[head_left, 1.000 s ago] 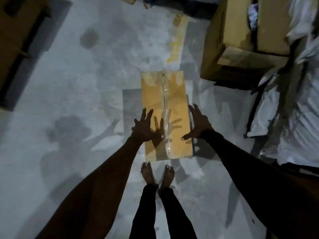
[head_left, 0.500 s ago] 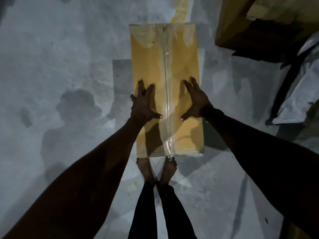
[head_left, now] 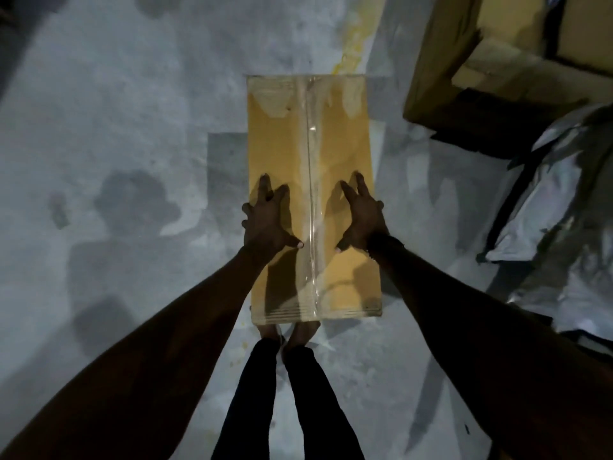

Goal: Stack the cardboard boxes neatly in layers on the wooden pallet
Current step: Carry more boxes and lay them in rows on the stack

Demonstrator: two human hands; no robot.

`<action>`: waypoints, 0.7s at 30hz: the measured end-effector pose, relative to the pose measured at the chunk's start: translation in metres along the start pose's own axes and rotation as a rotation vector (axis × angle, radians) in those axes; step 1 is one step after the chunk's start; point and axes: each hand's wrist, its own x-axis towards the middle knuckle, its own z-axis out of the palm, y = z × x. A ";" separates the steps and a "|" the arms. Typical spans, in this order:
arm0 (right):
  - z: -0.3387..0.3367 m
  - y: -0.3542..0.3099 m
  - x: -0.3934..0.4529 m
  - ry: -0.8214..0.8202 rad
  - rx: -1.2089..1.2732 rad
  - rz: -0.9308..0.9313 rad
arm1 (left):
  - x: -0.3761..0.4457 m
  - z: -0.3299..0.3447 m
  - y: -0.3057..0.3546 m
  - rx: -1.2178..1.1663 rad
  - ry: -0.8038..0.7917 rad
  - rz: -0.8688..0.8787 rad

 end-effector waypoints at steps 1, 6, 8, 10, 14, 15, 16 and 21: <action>-0.011 -0.010 -0.014 0.002 -0.008 -0.016 | -0.013 -0.012 0.003 -0.004 0.013 -0.007; -0.072 -0.083 -0.079 -0.008 -0.057 -0.098 | -0.082 -0.104 0.020 -0.050 0.066 -0.071; -0.097 -0.122 -0.103 0.006 -0.078 -0.134 | -0.112 -0.149 0.025 -0.067 0.102 -0.093; -0.122 -0.165 -0.129 0.019 -0.100 -0.193 | -0.141 -0.193 0.024 -0.083 0.147 -0.117; -0.160 -0.247 -0.176 0.041 -0.170 -0.296 | -0.188 -0.274 0.010 -0.090 0.228 -0.130; -0.166 -0.270 -0.187 0.056 -0.195 -0.325 | -0.203 -0.296 0.003 -0.083 0.253 -0.135; -0.169 -0.289 -0.195 0.069 -0.212 -0.343 | -0.214 -0.314 -0.002 -0.081 0.276 -0.137; -0.167 -0.395 -0.224 0.097 -0.249 -0.446 | -0.272 -0.398 -0.048 -0.098 0.374 -0.192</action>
